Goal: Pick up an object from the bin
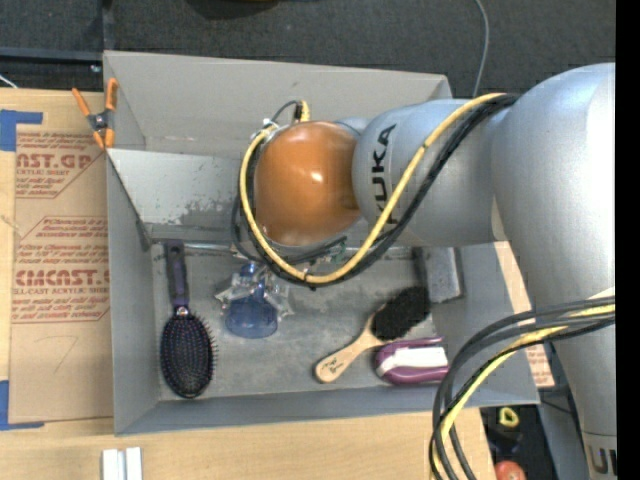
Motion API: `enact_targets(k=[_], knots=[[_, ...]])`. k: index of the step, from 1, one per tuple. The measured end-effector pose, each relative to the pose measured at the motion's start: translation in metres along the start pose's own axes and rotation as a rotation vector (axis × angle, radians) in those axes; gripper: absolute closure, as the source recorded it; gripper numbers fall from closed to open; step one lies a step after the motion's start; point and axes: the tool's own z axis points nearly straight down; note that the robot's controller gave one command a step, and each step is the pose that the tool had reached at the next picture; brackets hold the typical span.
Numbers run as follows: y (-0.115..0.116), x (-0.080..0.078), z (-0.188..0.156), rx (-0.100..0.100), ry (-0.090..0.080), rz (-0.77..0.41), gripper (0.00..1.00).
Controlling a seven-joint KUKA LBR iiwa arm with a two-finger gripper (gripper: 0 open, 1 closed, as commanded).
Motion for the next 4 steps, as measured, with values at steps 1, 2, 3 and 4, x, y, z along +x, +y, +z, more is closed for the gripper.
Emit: enact_targets(k=[1,2,3,4], knots=[[0.001,-0.001,-0.011,-0.001,-0.001,0.001,1.00],[0.001,-0.001,-0.028,-0.003,0.000,0.002,1.00],[0.003,-0.001,-0.056,-0.010,0.002,0.002,1.00],[0.001,-0.003,-0.101,-0.003,-0.002,0.002,1.00]])
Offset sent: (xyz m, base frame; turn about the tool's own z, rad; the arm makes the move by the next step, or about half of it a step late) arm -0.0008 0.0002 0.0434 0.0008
